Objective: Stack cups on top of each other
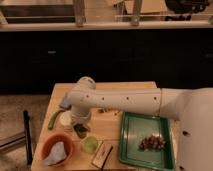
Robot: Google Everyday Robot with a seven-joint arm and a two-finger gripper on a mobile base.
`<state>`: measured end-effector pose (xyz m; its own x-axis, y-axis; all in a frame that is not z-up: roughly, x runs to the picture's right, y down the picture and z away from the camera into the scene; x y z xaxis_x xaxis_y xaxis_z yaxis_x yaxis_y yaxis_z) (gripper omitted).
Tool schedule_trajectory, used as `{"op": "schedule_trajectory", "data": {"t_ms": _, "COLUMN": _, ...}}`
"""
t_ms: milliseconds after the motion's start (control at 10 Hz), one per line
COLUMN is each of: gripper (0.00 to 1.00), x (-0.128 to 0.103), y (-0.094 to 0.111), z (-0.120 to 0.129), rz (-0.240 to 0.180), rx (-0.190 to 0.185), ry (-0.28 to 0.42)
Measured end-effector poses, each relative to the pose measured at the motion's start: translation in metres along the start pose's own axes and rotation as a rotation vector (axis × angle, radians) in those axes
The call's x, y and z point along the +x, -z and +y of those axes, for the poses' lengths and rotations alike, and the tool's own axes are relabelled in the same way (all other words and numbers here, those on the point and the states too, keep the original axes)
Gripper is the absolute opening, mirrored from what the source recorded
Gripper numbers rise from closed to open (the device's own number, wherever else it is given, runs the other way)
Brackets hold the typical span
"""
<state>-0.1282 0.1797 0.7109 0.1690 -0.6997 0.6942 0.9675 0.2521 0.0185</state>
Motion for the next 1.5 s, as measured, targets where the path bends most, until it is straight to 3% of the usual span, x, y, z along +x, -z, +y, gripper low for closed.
{"op": "schedule_trajectory", "data": {"t_ms": 600, "gripper": 0.05, "x": -0.021, "y": 0.018, "z": 0.026, "rz": 0.033, "rx": -0.007, "ry": -0.044}}
{"op": "schedule_trajectory", "data": {"t_ms": 1500, "gripper": 0.05, "x": -0.036, "y": 0.003, "z": 0.043, "rz": 0.02, "rx": 0.008, "ry": -0.087}}
